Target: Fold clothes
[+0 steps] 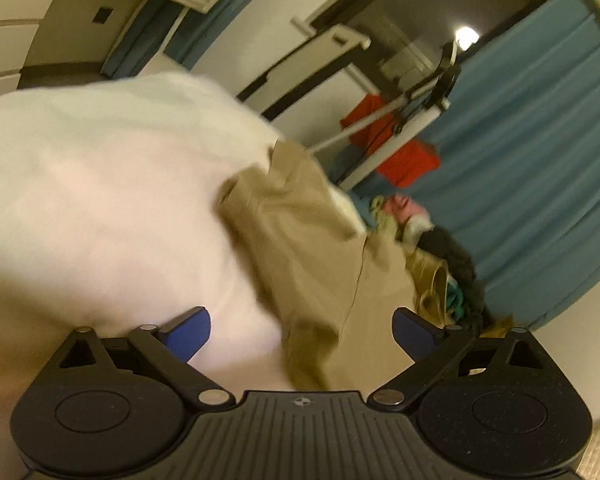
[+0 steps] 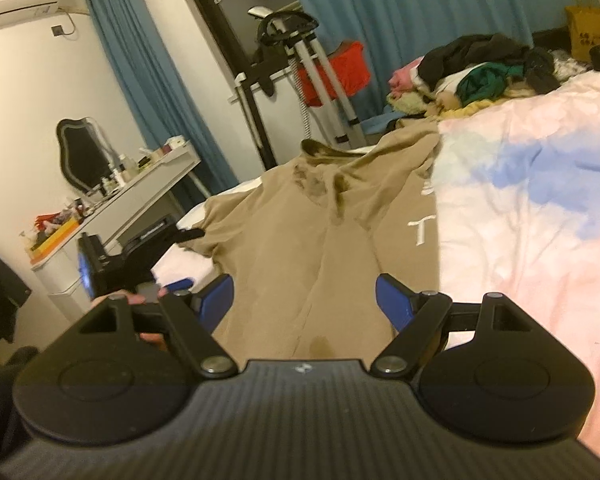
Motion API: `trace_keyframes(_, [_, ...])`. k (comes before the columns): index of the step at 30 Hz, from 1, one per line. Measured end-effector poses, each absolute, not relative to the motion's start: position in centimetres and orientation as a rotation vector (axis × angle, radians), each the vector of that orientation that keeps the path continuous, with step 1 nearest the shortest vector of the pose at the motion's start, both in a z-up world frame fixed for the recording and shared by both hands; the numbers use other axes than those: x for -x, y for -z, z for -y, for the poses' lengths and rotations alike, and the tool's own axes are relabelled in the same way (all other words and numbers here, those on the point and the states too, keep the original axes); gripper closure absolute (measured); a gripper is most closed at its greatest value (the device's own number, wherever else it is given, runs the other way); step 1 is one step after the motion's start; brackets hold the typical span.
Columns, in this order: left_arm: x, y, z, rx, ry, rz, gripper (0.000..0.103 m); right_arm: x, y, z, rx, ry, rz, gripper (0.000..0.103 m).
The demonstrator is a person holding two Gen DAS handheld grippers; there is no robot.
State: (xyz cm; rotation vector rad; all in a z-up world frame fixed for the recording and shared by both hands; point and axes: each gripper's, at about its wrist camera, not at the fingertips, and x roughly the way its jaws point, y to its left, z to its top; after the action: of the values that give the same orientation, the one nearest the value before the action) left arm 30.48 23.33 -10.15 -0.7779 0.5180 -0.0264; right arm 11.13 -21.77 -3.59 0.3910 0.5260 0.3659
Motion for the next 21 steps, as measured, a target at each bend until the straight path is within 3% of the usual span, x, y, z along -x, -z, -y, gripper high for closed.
trace_keyframes(2, [-31.7, 10.3, -23.3, 0.775, 0.030, -0.494, 0.011, -12.0, 4.0, 21.6, -0.394, -0.381, -0.537, 0.023])
trace_keyframes(7, [-35.9, 11.0, -23.0, 0.774, -0.006, -0.465, 0.035, -13.9, 5.3, 21.6, -0.417, -0.386, -0.585, 0.023])
trace_keyframes(9, [-37.6, 11.2, -23.1, 0.775, -0.038, -0.459, 0.039, -14.4, 5.9, 21.9, -0.479, -0.408, -0.618, 0.023])
trace_keyframes(16, [-42.2, 10.5, -21.5, 0.616, -0.114, -0.490, 0.046, -15.2, 6.4, 21.5, -0.485, -0.440, -0.624, 0.023])
trace_keyframes(17, [-42.4, 10.5, -20.9, 0.569, -0.128, -0.491, 0.050, -15.3, 6.7, 21.6, -0.487, -0.440, -0.623, 0.024])
trace_keyframes(21, [-42.5, 9.5, -19.0, 0.422, -0.170, -0.520, 0.089, -15.5, 7.6, 22.9, -0.514, -0.400, -0.649, 0.022])
